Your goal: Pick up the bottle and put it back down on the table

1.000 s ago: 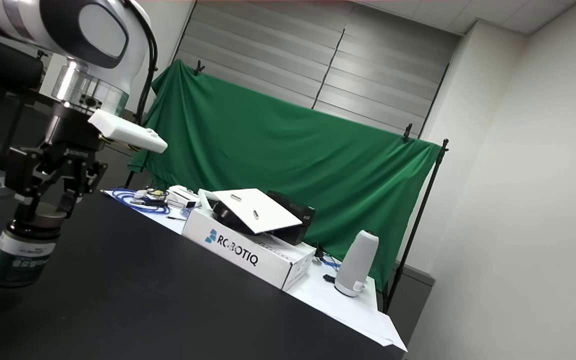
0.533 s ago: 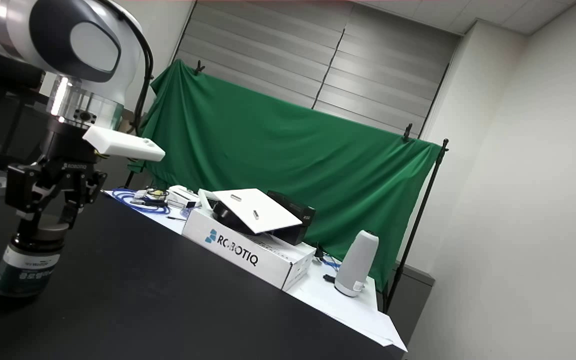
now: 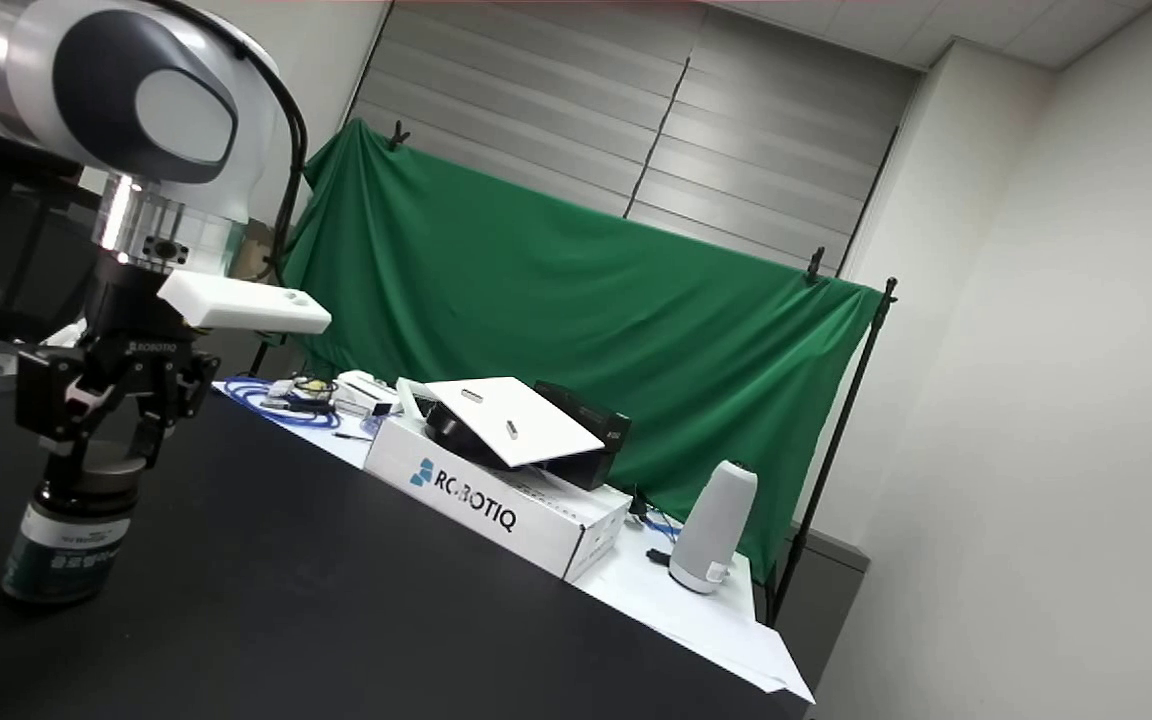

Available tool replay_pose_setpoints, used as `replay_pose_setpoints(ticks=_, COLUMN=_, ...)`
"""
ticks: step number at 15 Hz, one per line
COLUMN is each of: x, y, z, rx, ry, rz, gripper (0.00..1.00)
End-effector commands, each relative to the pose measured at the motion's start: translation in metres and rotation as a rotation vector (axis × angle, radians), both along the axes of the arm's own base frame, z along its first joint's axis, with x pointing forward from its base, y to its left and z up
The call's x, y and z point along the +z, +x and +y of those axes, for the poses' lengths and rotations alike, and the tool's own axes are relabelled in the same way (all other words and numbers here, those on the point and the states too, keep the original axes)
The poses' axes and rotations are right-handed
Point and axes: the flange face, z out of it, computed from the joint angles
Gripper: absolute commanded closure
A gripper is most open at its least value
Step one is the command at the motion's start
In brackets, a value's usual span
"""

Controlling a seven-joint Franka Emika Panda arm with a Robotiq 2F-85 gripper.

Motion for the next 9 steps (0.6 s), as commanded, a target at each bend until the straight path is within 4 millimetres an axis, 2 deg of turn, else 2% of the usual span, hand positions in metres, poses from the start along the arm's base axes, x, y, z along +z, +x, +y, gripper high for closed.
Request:
replay_pose_setpoints(ticks=1, x=0.005, y=-0.002, z=0.002, rx=-0.034, ry=0.006, rz=-0.003, gripper=0.08)
replay_pose_setpoints(ticks=2, x=0.01, y=-0.002, z=0.004, rx=-0.033, ry=0.009, rz=0.001, gripper=0.02)
replay_pose_setpoints(ticks=3, x=0.017, y=-0.002, z=0.005, rx=-0.033, ry=0.014, rz=0.001, gripper=0.0)
replay_pose_setpoints(ticks=9, x=0.068, y=-0.01, z=0.013, rx=-0.031, ry=0.027, rz=0.026, gripper=0.0)
